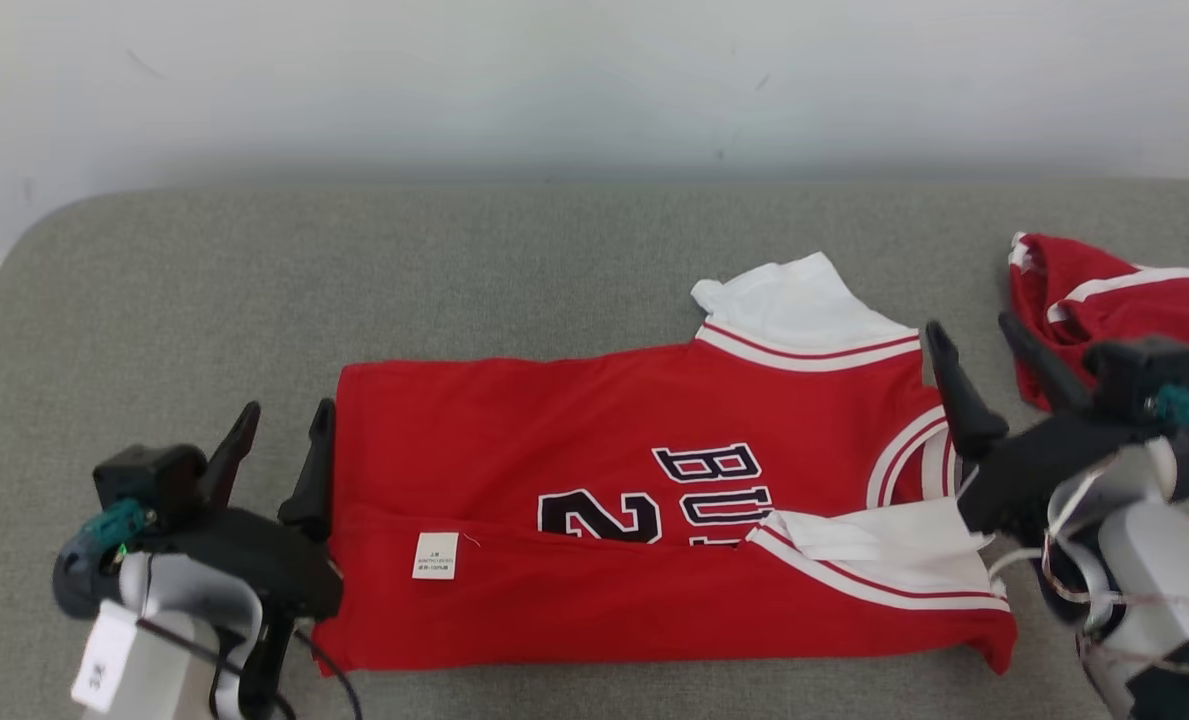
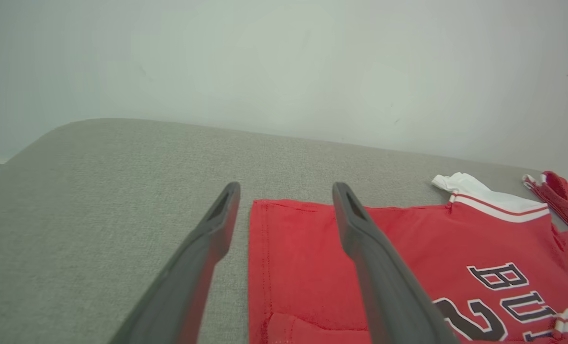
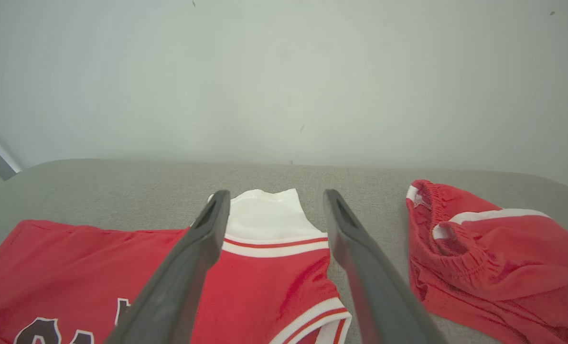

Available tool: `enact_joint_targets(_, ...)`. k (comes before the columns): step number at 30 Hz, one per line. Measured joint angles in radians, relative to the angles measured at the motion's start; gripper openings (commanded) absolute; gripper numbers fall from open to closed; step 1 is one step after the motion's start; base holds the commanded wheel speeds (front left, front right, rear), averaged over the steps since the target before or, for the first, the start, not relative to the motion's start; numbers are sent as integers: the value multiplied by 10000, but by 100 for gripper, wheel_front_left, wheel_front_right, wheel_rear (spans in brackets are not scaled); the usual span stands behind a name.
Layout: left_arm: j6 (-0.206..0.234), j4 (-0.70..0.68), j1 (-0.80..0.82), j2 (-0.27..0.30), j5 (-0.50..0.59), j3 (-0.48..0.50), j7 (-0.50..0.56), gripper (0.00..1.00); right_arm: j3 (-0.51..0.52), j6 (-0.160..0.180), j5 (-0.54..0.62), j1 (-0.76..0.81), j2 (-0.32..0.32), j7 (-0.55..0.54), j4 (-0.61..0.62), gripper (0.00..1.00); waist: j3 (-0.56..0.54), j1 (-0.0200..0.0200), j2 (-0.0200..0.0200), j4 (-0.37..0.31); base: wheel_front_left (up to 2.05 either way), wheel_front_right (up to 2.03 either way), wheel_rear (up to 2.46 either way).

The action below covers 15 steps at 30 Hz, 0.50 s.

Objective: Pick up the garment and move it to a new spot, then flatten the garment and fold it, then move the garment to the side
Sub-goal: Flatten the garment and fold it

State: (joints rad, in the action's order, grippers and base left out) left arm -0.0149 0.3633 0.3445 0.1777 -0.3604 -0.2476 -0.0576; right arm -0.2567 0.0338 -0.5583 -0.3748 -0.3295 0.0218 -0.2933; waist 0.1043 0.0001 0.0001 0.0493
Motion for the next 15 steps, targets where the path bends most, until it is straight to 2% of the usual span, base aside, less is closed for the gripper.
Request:
enact_joint_targets(7,-654,1181,1585,-184,-420,-267,945,100,-268,-167,169,-2057,-56,-926,-1248,100,763,1,1,131,0,0,0)
enact_joint_targets(15,-871,2251,3037,-226,-541,-407,1710,100,-621,-313,376,-4094,-17,-1881,-2719,100,1743,2,1,357,0,0,0)
